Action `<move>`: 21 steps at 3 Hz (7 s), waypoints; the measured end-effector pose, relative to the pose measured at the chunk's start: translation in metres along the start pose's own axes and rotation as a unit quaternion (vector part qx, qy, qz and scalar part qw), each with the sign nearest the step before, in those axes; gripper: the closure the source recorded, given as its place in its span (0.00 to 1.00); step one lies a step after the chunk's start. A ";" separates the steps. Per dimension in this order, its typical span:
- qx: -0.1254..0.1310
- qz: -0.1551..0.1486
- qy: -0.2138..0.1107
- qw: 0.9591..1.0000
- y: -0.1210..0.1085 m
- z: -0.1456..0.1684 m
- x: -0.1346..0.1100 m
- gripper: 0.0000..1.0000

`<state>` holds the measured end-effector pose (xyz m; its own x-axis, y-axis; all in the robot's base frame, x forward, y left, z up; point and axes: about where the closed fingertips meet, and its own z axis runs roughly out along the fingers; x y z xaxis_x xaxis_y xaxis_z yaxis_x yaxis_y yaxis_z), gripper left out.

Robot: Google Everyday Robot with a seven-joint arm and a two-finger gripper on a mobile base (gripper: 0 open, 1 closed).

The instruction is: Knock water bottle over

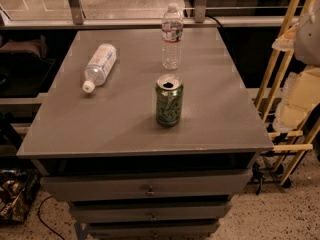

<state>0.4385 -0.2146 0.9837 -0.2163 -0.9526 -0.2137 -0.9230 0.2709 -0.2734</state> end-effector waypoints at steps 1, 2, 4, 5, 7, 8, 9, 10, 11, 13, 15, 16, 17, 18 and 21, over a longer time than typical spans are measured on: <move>0.000 0.000 -0.005 1.000 -0.002 0.001 -0.001 0.00; -0.002 -0.004 -0.063 0.998 -0.028 0.010 -0.007 0.00; 0.008 0.026 -0.226 0.974 -0.129 0.061 -0.051 0.00; 0.024 0.035 -0.238 0.970 -0.144 0.070 -0.054 0.00; -0.009 0.047 -0.280 0.959 -0.139 0.094 -0.085 0.00; -0.025 0.054 -0.324 0.944 -0.137 0.120 -0.128 0.00; -0.001 0.070 -0.374 0.925 -0.147 0.137 -0.166 0.00; 0.042 0.087 -0.416 0.904 -0.174 0.146 -0.193 0.00; 0.079 0.103 -0.437 0.890 -0.201 0.154 -0.206 0.00; 0.105 0.142 -0.456 0.872 -0.236 0.173 -0.211 0.00; 0.097 0.168 -0.480 0.856 -0.242 0.177 -0.212 0.42; 0.090 0.171 -0.482 0.854 -0.238 0.177 -0.214 0.65; 0.085 0.156 -0.487 0.855 -0.236 0.169 -0.208 0.88; 0.086 0.109 -0.472 0.870 -0.240 0.144 -0.197 1.00; 0.045 -0.018 -0.227 0.973 -0.210 0.099 -0.165 1.00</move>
Offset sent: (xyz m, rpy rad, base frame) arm 0.0698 -0.0008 -0.0020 0.2718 -0.0588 0.1014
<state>0.6998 -0.1006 0.9831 -0.0026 -0.8082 -0.5889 -0.8916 0.2686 -0.3646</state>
